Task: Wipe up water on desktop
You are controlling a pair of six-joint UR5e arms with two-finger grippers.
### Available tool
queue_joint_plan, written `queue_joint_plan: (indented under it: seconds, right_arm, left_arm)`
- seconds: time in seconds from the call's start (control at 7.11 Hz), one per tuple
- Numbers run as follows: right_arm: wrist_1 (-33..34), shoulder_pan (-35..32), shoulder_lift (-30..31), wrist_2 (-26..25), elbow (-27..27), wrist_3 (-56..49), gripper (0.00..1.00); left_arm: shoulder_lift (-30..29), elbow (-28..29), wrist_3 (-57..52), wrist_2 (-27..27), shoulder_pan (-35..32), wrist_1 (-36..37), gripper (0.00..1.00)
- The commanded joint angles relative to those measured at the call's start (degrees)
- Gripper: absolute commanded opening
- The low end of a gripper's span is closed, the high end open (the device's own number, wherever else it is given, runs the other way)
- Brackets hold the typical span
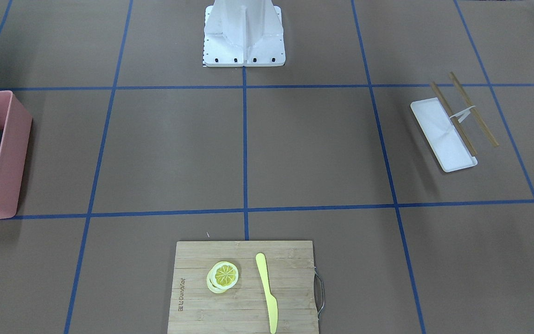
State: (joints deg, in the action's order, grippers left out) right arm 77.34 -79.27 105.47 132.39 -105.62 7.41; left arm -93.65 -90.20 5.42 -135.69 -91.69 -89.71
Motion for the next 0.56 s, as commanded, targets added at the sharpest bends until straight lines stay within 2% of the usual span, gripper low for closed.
queue_joint_plan:
  seconds: [0.0, 0.14, 0.42]
  right_arm:
    - [-0.1, 0.0, -3.4, -0.1, 2.7, 3.2, 1.0]
    - [-0.3, 0.0, -5.6, -0.2, 5.7, 2.7, 1.0]
    - [-0.3, 0.0, -4.8, -0.3, 7.1, 2.5, 1.0]
  left_arm:
    - [0.0, 0.4, 2.3, 0.2, 2.2, -1.8, 0.98]
    - [0.0, 0.5, 2.2, 0.2, 2.4, -1.8, 0.98]
    - [0.1, 0.5, 2.2, 0.1, 2.4, -1.8, 0.98]
